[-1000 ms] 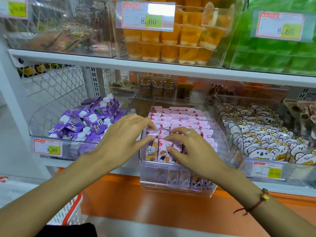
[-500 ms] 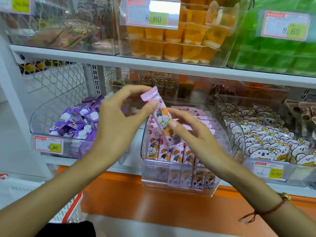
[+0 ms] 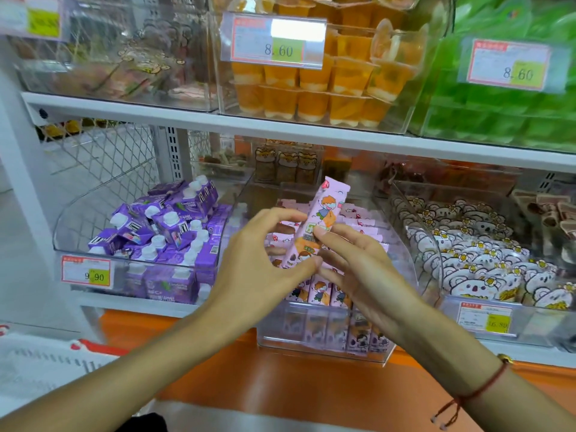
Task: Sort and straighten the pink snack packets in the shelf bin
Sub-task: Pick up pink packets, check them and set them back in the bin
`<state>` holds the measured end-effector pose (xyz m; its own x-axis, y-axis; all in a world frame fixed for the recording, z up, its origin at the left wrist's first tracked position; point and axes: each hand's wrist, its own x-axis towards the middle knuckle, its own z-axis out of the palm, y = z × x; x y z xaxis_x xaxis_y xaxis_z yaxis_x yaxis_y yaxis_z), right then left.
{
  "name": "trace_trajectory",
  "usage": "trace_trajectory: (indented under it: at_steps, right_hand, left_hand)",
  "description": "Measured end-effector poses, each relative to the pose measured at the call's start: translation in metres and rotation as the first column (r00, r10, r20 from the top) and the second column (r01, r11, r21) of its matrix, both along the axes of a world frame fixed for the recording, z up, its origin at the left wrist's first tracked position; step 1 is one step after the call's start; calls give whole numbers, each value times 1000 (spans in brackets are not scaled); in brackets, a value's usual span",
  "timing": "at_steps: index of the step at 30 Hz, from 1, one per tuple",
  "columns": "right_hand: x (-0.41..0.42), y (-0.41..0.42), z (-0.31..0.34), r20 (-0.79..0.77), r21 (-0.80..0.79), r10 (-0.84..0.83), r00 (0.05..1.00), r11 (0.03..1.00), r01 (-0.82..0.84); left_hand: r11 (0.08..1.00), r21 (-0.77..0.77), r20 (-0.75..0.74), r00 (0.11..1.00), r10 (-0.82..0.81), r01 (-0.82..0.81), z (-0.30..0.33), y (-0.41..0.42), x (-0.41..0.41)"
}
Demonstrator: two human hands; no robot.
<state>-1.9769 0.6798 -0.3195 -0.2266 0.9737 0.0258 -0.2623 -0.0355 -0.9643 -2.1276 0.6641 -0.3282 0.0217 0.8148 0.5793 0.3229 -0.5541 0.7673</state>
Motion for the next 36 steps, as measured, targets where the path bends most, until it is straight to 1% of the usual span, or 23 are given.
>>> trace_trajectory:
  at_steps: [4,6,9,10,12,14,15,17,19,21,23,27,29,32,34,36]
  right_hand:
    - [0,-1,-1,19,14,-19,1000,1000,18]
    - [2,-2,3,-36,28,16,999,999,-15]
    - [7,-3,12,-145,45,85,986,996,-80]
    - [8,-4,14,-150,52,87,985,995,-80]
    - [9,-4,15,-80,85,35,996,996,-29]
    - [6,-6,13,3,133,-95,996,987,93]
    - [4,-7,12,13,152,-170,985,974,166]
    - [2,-9,10,-3,173,-268,964,949,264]
    - [0,-11,10,10,201,-290,957,938,282]
    - [0,-12,10,29,223,-272,962,940,259]
    - [2,-12,13,50,239,-246,968,944,228]
    - [10,-12,15,148,266,-240,960,944,195]
    - [13,-11,14,174,240,-262,949,946,217]
    - [16,-7,11,180,137,-256,950,963,233]
    - [15,-6,10,199,96,-235,952,971,219]
    - [14,-5,9,206,81,-227,952,973,215]
  left_hand:
    - [996,47,-55,996,73,-70,2,0,1]
    - [998,49,-58,997,51,-48,3,-1,1]
    - [1000,5,-58,998,-19,20,3,-2,0]
    - [999,-9,-62,998,-32,31,1,-2,0]
    - [1000,-6,-98,995,-22,21,-2,-1,1]
    - [997,69,-195,980,46,-33,-4,0,2]
    - [993,105,-234,969,78,-54,-5,1,4]
    - [987,135,-258,958,124,-92,-4,2,8]
    - [978,153,-242,954,179,-145,-2,2,11]
    - [976,144,-211,958,193,-165,-1,4,11]
    - [991,52,-130,983,128,-122,1,5,8]
    - [988,-147,16,999,-48,50,9,5,5]
    - [953,-275,106,989,-100,126,13,4,5]
    - [869,-446,245,963,-109,212,13,3,6]
    - [827,-503,277,953,-120,250,12,3,6]
    - [809,-523,286,949,-132,270,12,4,6]
